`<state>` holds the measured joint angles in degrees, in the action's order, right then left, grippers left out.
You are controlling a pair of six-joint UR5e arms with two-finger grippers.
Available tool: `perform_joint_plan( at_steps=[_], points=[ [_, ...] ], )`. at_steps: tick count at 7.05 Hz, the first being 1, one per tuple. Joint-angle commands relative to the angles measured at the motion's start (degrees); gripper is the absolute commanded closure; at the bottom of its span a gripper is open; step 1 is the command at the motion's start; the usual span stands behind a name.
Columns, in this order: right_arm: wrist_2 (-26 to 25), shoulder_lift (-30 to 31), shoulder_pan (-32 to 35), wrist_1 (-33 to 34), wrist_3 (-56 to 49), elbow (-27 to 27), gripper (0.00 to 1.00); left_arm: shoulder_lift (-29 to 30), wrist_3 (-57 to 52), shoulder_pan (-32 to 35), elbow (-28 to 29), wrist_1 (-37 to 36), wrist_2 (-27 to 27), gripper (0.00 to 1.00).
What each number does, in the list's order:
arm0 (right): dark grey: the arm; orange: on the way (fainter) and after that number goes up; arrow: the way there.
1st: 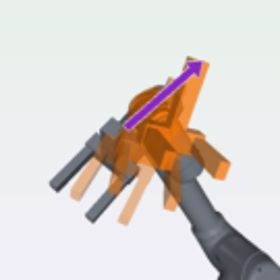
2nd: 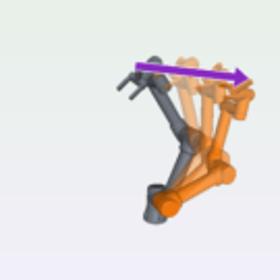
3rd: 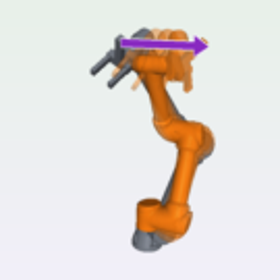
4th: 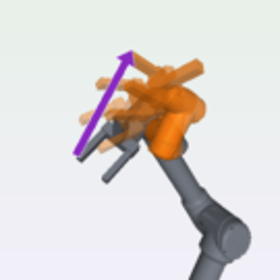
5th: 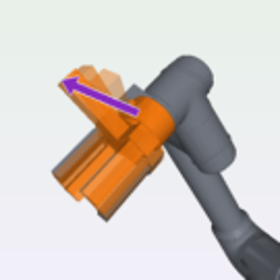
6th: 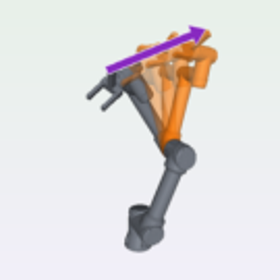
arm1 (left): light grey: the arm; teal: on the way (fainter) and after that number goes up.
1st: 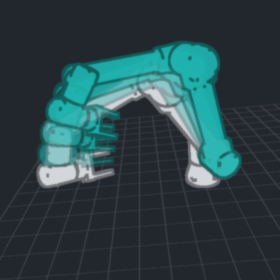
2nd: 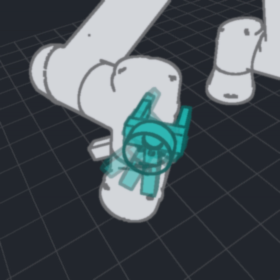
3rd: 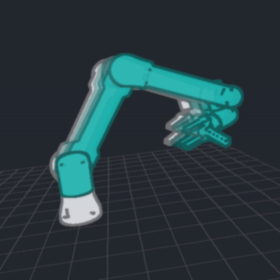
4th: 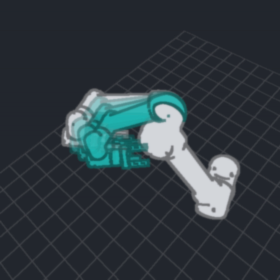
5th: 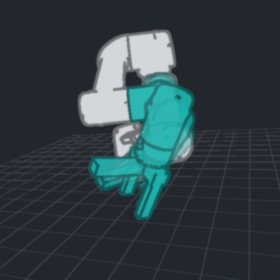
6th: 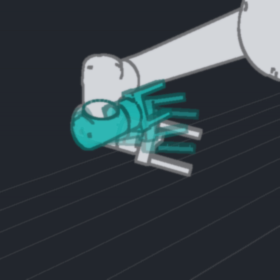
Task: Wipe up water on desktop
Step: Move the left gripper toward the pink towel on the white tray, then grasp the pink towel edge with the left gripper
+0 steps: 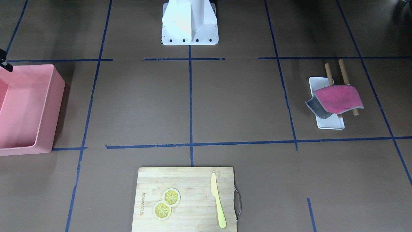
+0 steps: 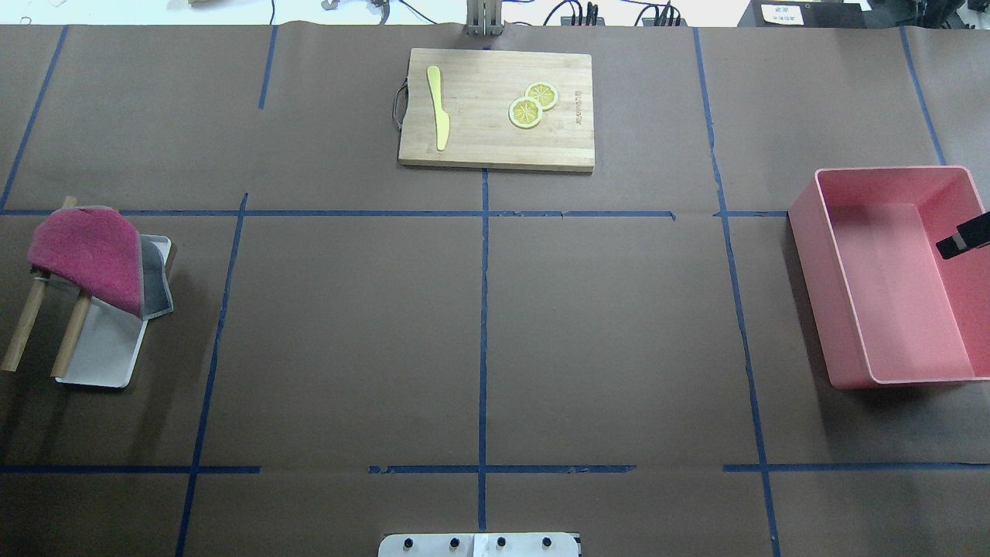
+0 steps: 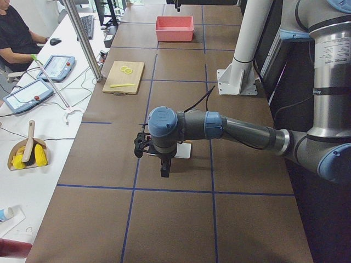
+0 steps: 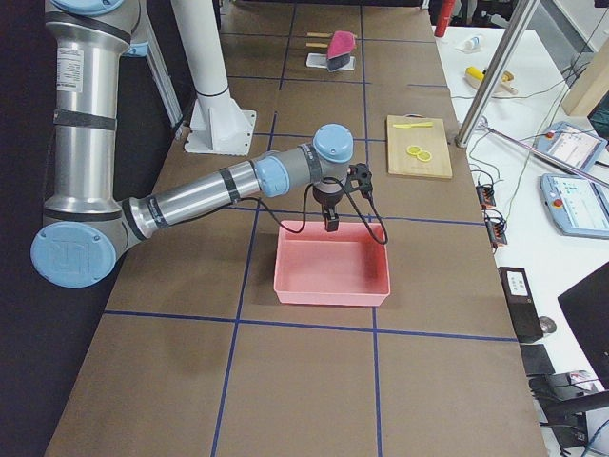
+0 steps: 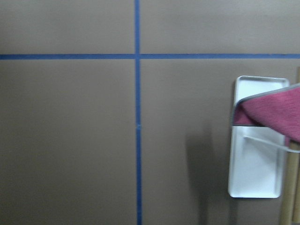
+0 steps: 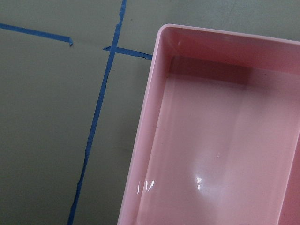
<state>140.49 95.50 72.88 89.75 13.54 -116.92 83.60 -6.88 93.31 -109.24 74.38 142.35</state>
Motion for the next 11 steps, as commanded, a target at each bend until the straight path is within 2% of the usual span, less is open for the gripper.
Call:
perform_joint_plan(
  at_steps=[1, 2, 4, 6, 8, 10, 11],
  points=[
    [0.0, 0.0, -0.1, -0.1, 0.3, 0.0, 0.00, 0.3, 9.0, -7.7, 0.0, 9.0, 0.9, 0.00],
    [0.0, 0.0, -0.1, -0.1, 0.3, 0.1, 0.00, 0.6, 17.3, -11.9, 0.2, 14.4, 0.6, 0.00],
    [0.1, 0.0, -0.1, -0.1, 0.4, 0.1, 0.00, 0.9, 26.8, -17.2, 1.0, 23.1, 0.5, 0.00],
    [0.1, 0.0, -0.1, -0.1, 0.4, 0.5, 0.00, 3.1, 30.0, -22.0, 1.5, 23.4, -3.3, 0.03],
    [0.0, 0.0, -0.4, -0.1, 0.4, 0.8, 0.00, 7.9, 33.6, -25.3, 5.1, 23.4, -4.0, 0.07],
    [0.0, -0.1, -0.4, -0.1, 0.4, 0.7, 0.00, 10.2, 33.8, -25.5, 7.5, 23.4, -4.4, 0.25],
    [0.0, -0.1, -0.5, -0.1, 0.4, 0.8, 0.00, 10.5, 33.8, -26.1, 8.3, 23.4, -4.4, 0.28]
  ],
)
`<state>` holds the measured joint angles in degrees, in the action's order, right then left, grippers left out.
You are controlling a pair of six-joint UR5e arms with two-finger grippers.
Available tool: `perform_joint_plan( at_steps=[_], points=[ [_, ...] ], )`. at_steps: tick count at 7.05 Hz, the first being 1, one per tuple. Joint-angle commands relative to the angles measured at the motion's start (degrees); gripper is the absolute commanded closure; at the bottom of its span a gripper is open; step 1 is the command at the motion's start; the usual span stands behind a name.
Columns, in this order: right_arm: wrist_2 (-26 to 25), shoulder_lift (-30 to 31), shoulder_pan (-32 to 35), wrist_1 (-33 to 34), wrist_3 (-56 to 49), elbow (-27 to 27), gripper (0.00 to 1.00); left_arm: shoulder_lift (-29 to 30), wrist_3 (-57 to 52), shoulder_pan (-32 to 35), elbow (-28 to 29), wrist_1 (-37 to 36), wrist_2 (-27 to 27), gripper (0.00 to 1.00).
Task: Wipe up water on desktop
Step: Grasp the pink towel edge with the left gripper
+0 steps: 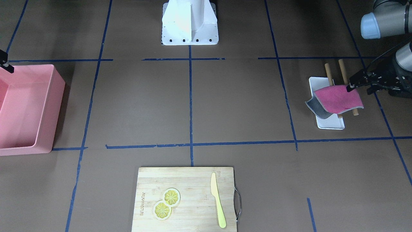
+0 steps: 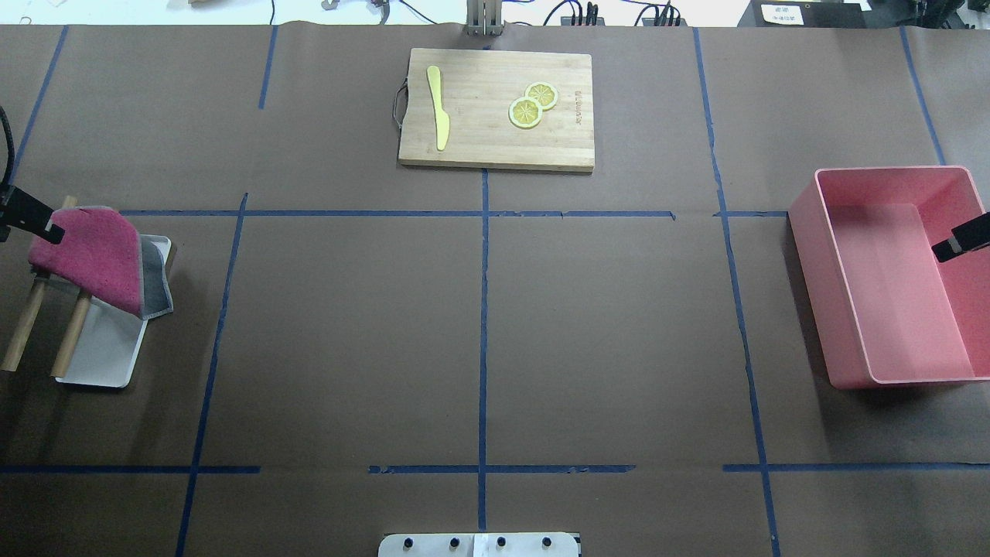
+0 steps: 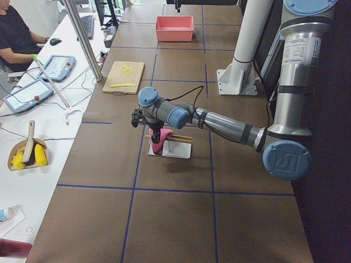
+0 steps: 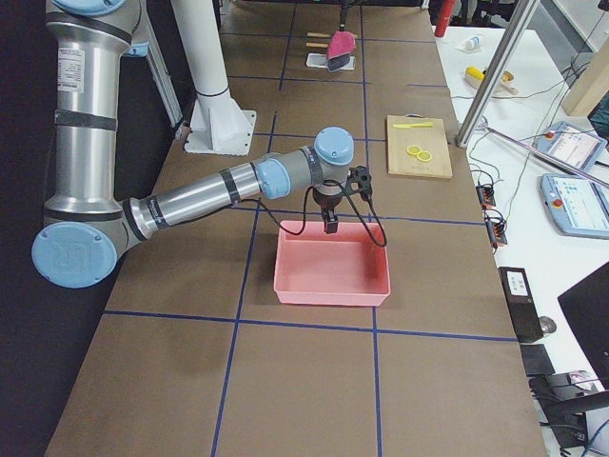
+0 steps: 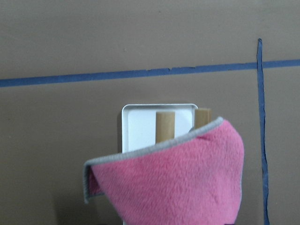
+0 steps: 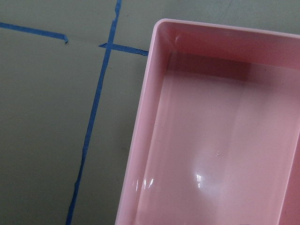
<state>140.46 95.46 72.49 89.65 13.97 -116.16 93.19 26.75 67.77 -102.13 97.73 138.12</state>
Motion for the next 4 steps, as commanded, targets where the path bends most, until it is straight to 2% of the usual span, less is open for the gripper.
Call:
perform_joint_plan(
  at_steps=[1, 2, 3, 4],
  points=[
    [0.1, 0.0, -0.1, 0.0, 0.0, 0.1, 0.00, 1.9, 0.1, -1.3, 2.1, 0.0, -0.1, 0.29],
    [0.0, 0.0, -0.1, 0.0, 0.0, 0.1, 0.00, 2.0, 0.1, -1.4, 2.3, 0.0, -0.1, 0.37],
    [0.0, 0.0, -0.1, 0.0, -0.1, 0.1, 0.00, 2.0, 0.1, -1.4, 2.4, 0.0, -0.1, 0.50],
    [0.1, 0.0, -0.1, 0.0, 0.0, 0.1, 0.00, 2.0, 0.2, -1.4, 2.4, 0.0, -0.1, 0.69]
  ],
)
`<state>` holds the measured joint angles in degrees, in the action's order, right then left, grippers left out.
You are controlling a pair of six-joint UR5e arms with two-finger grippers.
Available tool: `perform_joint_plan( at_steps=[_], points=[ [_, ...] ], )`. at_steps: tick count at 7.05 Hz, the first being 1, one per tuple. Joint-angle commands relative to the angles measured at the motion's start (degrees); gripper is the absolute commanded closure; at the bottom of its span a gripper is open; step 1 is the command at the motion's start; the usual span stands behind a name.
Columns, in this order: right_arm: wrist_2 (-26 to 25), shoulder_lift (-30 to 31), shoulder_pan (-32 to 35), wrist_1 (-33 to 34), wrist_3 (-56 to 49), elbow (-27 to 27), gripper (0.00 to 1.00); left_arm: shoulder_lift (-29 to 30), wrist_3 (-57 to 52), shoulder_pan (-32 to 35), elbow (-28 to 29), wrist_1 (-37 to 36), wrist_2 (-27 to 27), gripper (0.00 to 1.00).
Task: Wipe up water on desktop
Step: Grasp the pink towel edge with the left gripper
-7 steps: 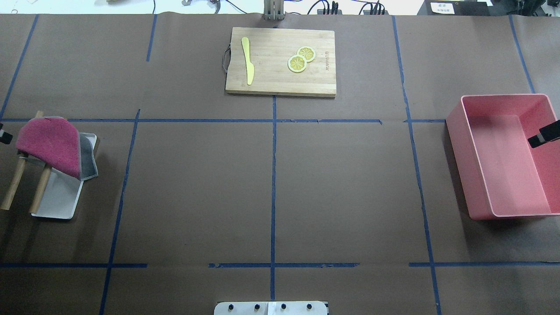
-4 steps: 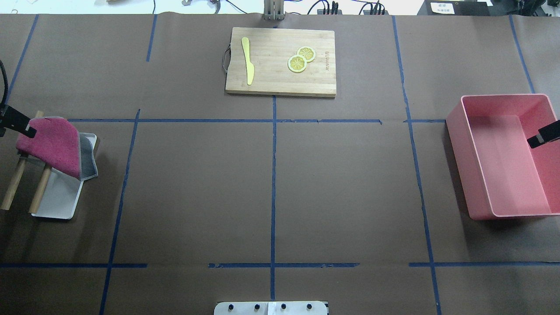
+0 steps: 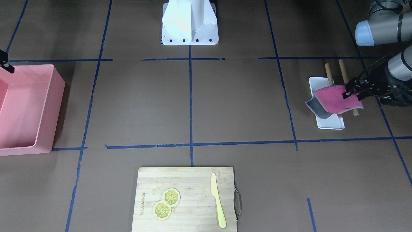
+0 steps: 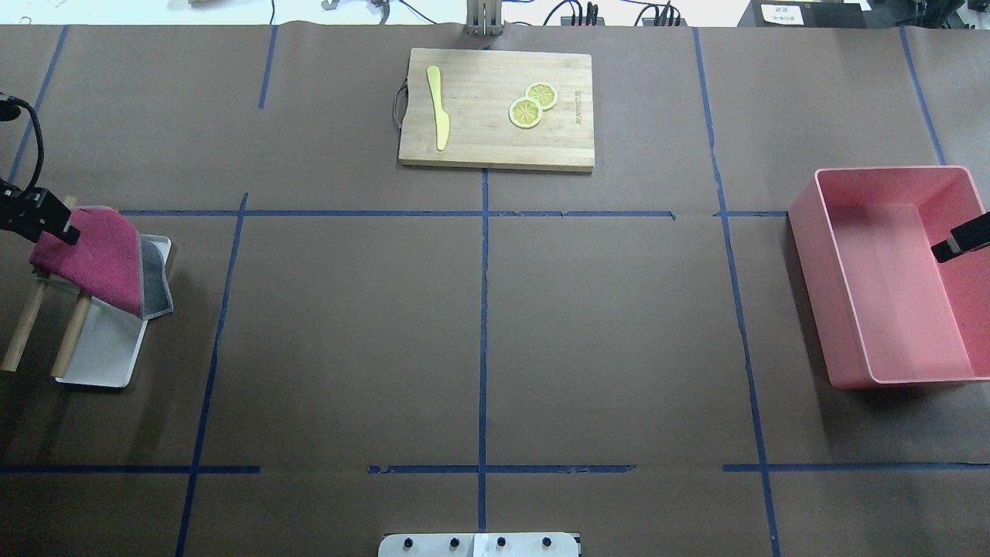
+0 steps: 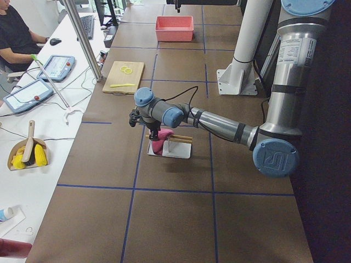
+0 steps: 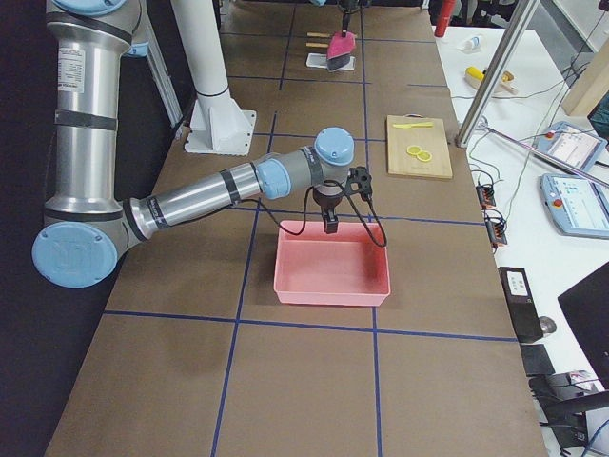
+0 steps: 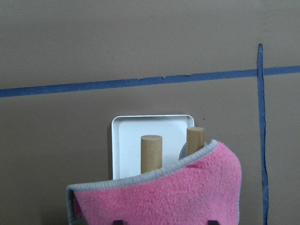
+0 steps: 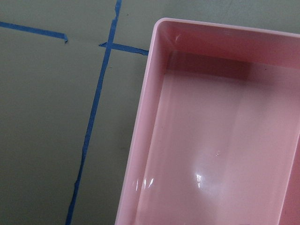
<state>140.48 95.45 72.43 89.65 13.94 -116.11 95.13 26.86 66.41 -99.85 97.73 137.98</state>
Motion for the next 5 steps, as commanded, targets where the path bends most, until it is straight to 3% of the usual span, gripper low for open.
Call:
perform_joint_plan(
  at_steps=[1, 2, 5],
  points=[
    [0.1, 0.0, 0.0, 0.0, 0.0, -0.1, 0.00, 0.1, 0.2, 0.0, -0.1, 0.0, 0.0, 0.87],
    [0.1, 0.0, 0.0, 0.0, 0.0, 0.0, 0.00, 0.0, 0.1, 0.0, -0.3, 0.0, -0.1, 0.93],
    [0.1, -0.2, -0.2, 0.0, 0.2, -0.1, 0.00, -0.5, 0.4, 0.6, -2.6, 0.0, -0.1, 1.00]
  ],
)
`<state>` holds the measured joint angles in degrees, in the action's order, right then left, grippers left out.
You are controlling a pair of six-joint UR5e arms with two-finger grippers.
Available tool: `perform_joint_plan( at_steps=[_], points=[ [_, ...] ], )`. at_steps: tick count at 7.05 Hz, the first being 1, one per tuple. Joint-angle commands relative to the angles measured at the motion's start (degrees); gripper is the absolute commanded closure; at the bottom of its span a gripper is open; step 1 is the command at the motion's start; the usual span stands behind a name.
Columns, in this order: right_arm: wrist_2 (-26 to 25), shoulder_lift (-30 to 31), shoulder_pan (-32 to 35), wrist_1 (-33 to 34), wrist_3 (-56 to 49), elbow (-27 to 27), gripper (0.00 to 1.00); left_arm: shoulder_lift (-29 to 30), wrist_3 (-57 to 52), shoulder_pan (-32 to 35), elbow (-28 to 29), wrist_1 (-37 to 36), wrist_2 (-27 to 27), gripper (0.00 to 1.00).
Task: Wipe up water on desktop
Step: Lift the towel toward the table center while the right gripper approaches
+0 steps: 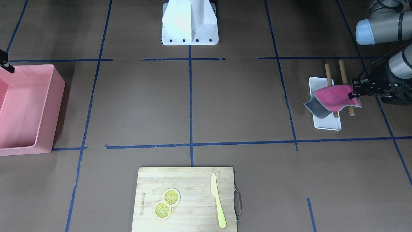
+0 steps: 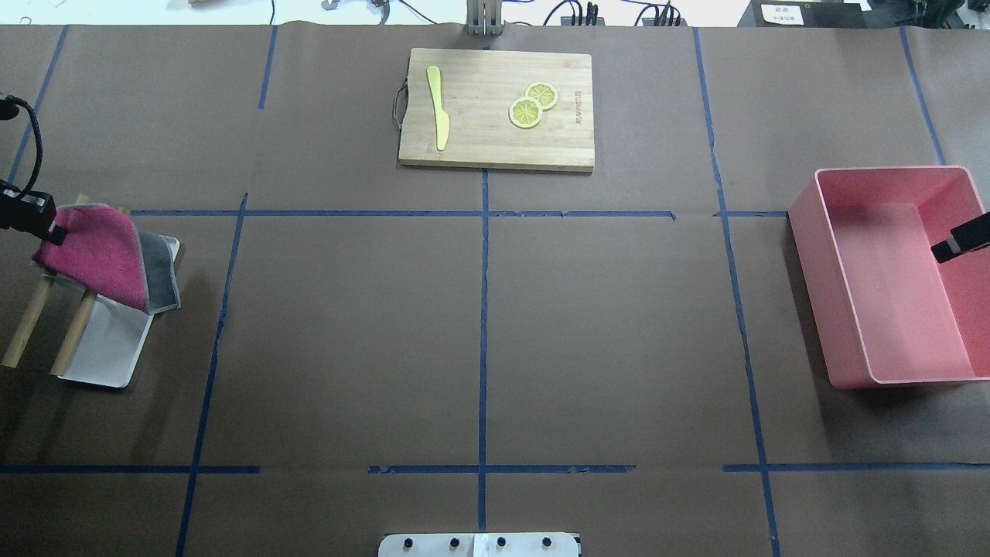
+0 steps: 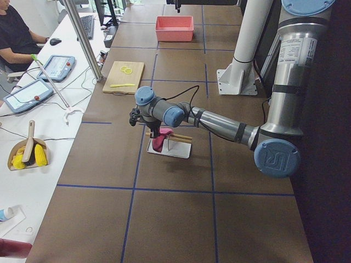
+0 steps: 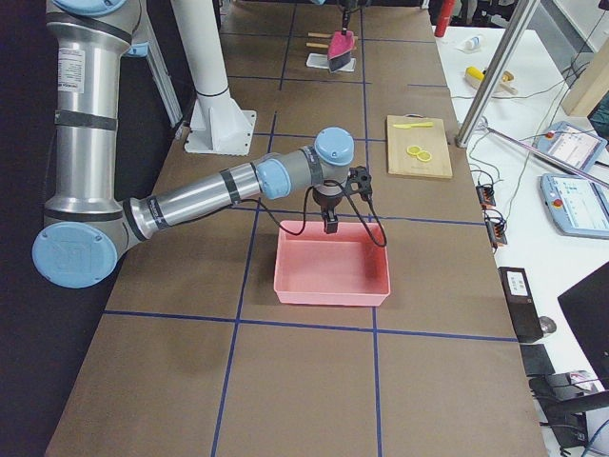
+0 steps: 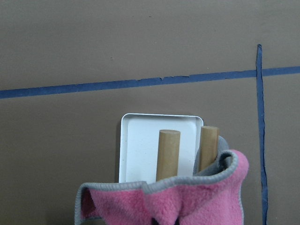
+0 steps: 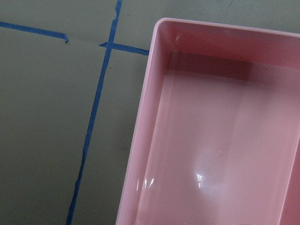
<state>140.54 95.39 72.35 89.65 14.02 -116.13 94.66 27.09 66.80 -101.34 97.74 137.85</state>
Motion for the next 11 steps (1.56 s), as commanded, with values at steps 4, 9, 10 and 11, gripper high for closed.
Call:
perform_joint_plan(
  at_steps=[4, 9, 10, 11],
  points=[
    [-1.2, -7.6, -10.7, -10.6, 18.3, -1.0, 0.00, 13.3, 32.0, -2.6, -7.1, -0.4, 0.8, 1.00],
    [-21.5, -24.9, -31.6, -17.6, 41.2, -1.1, 0.00, 30.7, 72.0, -17.7, -5.4, 0.0, -3.6, 1.00],
    [-27.0, -27.5, -35.5, -17.6, 41.6, -1.0, 0.00, 32.6, 73.9, -20.0, -4.8, 0.0, -5.3, 1.00],
    [-31.3, -29.4, -38.1, -17.6, 41.6, -1.0, 0.00, 34.8, 76.3, -23.2, -3.8, 0.1, -8.6, 1.00]
  ],
)
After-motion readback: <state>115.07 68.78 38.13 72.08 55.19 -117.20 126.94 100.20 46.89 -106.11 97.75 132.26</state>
